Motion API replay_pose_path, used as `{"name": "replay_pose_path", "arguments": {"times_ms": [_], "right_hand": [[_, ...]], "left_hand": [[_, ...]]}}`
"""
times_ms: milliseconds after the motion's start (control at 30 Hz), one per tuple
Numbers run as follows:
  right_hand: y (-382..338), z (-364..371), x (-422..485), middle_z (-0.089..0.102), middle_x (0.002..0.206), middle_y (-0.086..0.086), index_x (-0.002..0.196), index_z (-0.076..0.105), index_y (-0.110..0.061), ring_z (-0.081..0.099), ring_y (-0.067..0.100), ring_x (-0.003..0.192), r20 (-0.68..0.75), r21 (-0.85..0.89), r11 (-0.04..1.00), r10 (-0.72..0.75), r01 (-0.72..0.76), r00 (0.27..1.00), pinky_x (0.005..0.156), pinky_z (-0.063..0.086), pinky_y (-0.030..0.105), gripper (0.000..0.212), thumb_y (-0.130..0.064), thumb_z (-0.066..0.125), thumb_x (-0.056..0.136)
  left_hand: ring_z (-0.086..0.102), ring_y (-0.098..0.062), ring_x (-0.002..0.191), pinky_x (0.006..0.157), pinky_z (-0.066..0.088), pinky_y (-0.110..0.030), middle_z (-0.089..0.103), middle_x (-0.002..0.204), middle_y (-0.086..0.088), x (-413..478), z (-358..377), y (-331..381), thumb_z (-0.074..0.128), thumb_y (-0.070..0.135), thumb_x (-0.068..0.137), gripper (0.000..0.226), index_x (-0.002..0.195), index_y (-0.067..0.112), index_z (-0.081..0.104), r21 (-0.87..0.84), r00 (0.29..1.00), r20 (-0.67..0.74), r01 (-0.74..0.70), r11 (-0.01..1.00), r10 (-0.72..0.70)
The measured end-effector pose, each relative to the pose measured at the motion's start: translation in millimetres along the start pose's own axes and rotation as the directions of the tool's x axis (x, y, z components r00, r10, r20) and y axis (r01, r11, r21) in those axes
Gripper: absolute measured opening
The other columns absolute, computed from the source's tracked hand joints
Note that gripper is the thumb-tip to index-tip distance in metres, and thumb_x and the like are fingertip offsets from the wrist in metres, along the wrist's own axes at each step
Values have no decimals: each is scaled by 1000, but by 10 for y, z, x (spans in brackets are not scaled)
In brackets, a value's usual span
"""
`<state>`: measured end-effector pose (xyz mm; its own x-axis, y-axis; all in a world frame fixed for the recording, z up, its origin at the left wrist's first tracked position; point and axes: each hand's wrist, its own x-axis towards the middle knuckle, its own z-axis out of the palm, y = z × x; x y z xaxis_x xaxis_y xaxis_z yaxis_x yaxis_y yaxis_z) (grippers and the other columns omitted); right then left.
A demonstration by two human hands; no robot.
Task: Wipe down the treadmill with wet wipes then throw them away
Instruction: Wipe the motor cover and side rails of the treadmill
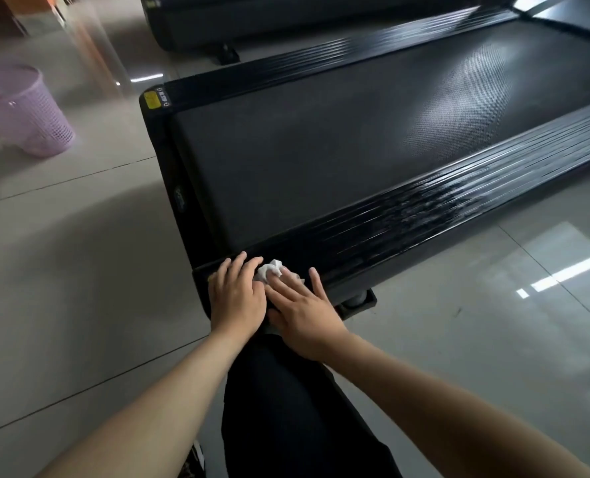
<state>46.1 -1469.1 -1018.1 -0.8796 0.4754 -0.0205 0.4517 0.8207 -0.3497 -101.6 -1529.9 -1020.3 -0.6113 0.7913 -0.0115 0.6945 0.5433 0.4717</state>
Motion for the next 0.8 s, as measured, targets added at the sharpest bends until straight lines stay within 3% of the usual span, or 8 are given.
{"name": "replay_pose_path", "arguments": {"times_ms": [133, 233, 333, 400, 500, 633, 733, 800], "right_hand": [[400, -138, -134, 15, 166, -13, 159, 20, -39, -4, 6, 154, -28, -41, 998, -54, 53, 998, 120, -16, 51, 53, -40, 31, 107], [758, -203, -285, 20, 167, -6, 159, 26, -33, 0, 12, 155, -166, -67, 979, 181, -195, 969, 123, -5, 55, 55, -46, 22, 106], [937, -230, -358, 3, 169, -6, 161, 13, -30, -12, 13, 154, -217, -27, 890, 439, -455, 872, 120, -17, 47, 55, -44, 18, 109], [842, -216, -314, 3, 169, -6, 161, 16, -30, -13, 12, 154, -243, 79, 864, 500, -497, 831, 119, -20, 42, 55, -45, 16, 108], [509, -107, -262, 27, 164, -7, 155, 36, -32, 5, 11, 155, -272, 156, 930, 364, -332, 891, 125, -6, 47, 54, -45, 22, 105], [386, 91, -365, 39, 158, -9, 149, 48, -28, 16, 8, 153, -298, 174, 982, 126, -76, 946, 126, 3, 45, 45, -34, 42, 104], [604, 8, -409, 42, 157, -12, 148, 49, -31, 17, 5, 152, -320, 121, 991, 100, -64, 942, 126, 3, 48, 43, -33, 40, 106], [810, -103, -424, 37, 159, -14, 150, 44, -35, 14, 4, 153, -291, 95, 984, 172, -150, 941, 125, 2, 50, 45, -40, 33, 106]], "left_hand": [[15, -27, 153, 123, 6, -48, 28, 165, -3, -40, 15, -1, 44, 31, 101, 49, 150, 34, 45, 68, 998, 63, -30, 997, 25], [8, -23, 154, 121, -5, -48, 20, 167, 0, -95, 21, -7, 38, 42, 102, 50, 152, 41, 38, 115, 990, 111, -99, 988, 86], [10, -22, 153, 121, -6, -48, 20, 167, 4, -114, 30, 26, 25, 49, 96, 58, 152, 44, 37, 158, 977, 145, -176, 972, 153], [16, -23, 152, 122, -1, -50, 25, 166, 2, -117, 68, 117, 22, 50, 94, 60, 151, 41, 39, 143, 965, 150, -235, 961, 214], [25, -25, 148, 120, 10, -51, 34, 162, 0, -93, 147, 308, 20, 48, 94, 63, 151, 35, 44, 117, 956, 136, -276, 954, 260], [16, -22, 153, 123, 5, -51, 28, 165, -2, 6, 172, 512, 28, 29, 94, 61, 154, 29, 38, 123, 941, 154, -321, 939, 302], [12, -19, 154, 124, 3, -50, 23, 167, 1, 86, 218, 633, 39, 23, 101, 56, 156, 30, 33, 115, 925, 186, -355, 928, 331], [12, -19, 154, 124, 4, -50, 20, 168, 1, 117, 281, 711, 42, 31, 103, 56, 158, 31, 30, 107, 925, 208, -345, 933, 318]]}}
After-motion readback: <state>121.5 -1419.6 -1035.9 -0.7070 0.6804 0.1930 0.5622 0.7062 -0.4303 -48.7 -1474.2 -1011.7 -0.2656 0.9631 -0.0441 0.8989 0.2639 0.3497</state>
